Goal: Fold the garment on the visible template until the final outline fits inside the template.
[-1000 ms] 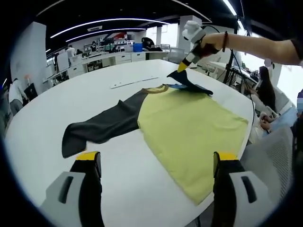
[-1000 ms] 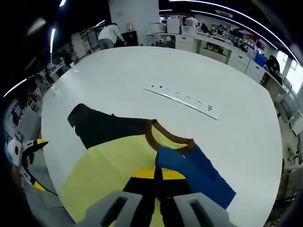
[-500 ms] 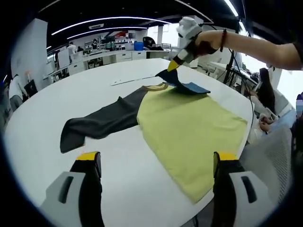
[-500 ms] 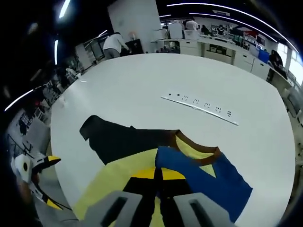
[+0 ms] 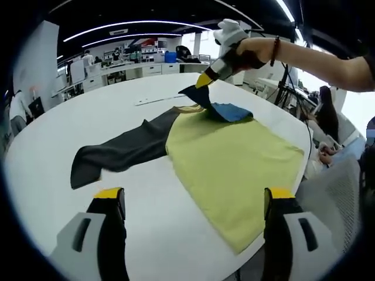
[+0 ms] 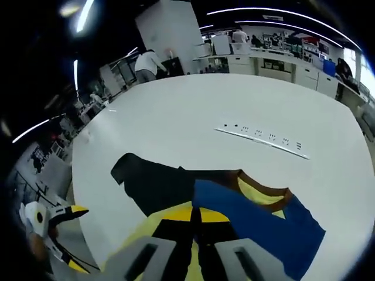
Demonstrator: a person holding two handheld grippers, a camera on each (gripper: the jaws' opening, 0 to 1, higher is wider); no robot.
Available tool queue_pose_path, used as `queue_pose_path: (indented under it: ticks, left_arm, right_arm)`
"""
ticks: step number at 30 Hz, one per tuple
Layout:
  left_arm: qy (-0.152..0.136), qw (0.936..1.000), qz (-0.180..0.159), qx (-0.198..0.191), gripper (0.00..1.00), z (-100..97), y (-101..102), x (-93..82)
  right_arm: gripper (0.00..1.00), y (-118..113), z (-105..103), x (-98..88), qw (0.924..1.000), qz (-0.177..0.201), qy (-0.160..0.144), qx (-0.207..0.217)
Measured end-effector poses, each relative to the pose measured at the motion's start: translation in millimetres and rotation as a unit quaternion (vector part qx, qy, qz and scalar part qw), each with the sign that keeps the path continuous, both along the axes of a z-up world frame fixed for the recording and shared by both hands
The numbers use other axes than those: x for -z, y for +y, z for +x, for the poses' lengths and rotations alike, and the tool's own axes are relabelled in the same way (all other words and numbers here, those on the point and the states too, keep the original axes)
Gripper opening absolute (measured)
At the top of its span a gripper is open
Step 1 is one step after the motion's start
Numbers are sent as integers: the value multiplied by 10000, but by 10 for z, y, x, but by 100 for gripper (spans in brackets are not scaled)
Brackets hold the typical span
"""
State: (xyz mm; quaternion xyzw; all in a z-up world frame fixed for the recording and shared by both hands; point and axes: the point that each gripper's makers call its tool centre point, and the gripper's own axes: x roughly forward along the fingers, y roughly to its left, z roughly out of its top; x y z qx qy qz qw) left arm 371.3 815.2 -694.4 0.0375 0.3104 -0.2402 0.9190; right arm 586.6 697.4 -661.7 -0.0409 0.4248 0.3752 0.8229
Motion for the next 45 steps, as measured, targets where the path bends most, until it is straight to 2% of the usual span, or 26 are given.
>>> queue_pose_path:
  ticks: [10,18,23,28,40,45]
  left_arm:
    - [83,9999,-24,-69,95,-15,40,42]
    - [70,10000,-28,-51,95,-5,22,32]
    - [73,9999,-17,-75,95,-9,43,28]
    - [110,9999,-7,-93,95,-22,60,42]
    - [84,9999,-6,-72,95,-17,58,21]
    - [85,9999,-22,-61,95,-18,47,22]
  right_arm:
    - [0,166,-188,7,9994,98,-2,-334]
    - [0,249,-310,131,9988,93,103,-465]
    - [0,359,-456,153,9972,173,129,-719]
    - [0,376,-539,246,9959,105,162,-882]
    - [0,435,-552,377,9970,267,259,-680]
    - [0,509,-659,494,9959,430,566,-554]
